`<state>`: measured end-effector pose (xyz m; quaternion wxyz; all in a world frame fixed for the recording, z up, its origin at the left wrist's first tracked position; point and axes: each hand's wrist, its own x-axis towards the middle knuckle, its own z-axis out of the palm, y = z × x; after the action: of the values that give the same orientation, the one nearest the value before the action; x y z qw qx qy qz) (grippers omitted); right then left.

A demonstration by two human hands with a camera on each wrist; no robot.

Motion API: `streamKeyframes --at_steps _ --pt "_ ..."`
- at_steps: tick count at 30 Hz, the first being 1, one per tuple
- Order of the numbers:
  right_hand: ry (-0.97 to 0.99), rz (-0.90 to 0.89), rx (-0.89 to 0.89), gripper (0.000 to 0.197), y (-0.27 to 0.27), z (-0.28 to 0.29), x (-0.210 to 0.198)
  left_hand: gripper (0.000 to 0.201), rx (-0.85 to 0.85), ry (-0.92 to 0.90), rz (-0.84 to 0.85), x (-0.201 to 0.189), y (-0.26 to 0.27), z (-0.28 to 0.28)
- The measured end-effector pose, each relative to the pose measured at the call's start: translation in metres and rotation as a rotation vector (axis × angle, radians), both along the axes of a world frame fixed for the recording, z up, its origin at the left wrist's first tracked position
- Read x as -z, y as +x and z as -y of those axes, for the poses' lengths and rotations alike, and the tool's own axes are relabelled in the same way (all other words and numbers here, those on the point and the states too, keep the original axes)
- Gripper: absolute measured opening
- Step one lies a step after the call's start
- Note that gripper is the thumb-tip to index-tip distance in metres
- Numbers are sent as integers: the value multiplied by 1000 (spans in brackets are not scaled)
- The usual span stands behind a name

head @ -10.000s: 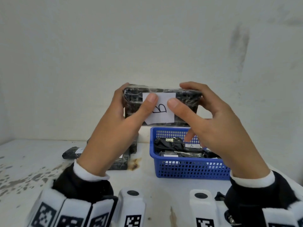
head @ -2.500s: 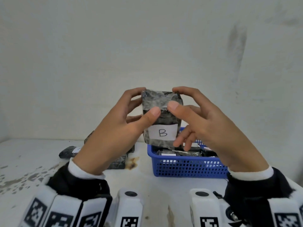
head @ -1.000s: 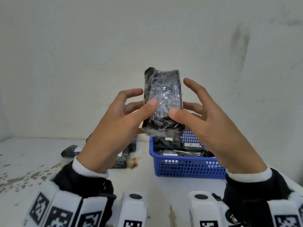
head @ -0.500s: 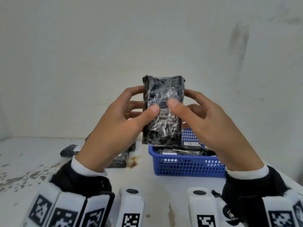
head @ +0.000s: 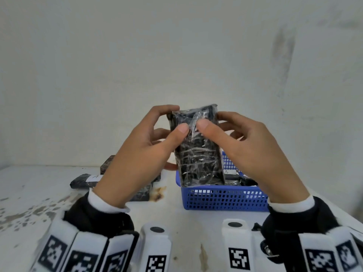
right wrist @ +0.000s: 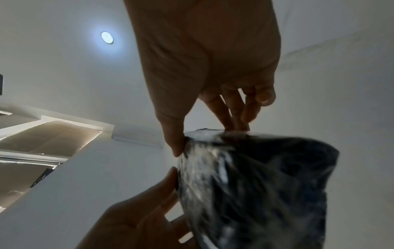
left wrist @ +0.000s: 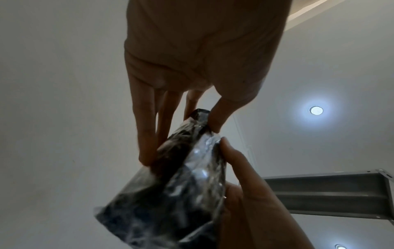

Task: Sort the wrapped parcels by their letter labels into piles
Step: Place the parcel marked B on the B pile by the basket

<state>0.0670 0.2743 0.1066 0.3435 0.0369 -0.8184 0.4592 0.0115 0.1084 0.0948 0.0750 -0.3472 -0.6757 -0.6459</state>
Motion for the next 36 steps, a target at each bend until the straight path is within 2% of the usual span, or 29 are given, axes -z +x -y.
streamKeyframes --at_steps 3,9,12,14,18,23,27,33,36 --pt "-12 30 -17 63 3 -2 -1 39 12 6 4 1 1 -2" --pt "-107 34 -88 57 1 -1 -2 56 36 62 45 -1 5 -3" --pt "-110 69 -145 47 0 -2 0 38 44 64 68 -2 4 -2" --pt "-96 89 -158 49 1 -1 1 27 26 63 60 -2 2 -2" --pt "-96 74 -205 32 1 0 2 23 36 77 67 -1 0 -2" --pt "-137 16 -247 36 1 0 3 35 35 86 15 0 0 -2" --pt "-126 -15 -284 32 -2 -1 4 23 0 88 -25 -1 1 -2" --pt "-104 -45 -293 35 -2 1 4 31 -30 119 -44 -4 5 -2" --pt "-113 -85 -278 23 -3 1 4 34 -32 119 -41 -4 5 -2"
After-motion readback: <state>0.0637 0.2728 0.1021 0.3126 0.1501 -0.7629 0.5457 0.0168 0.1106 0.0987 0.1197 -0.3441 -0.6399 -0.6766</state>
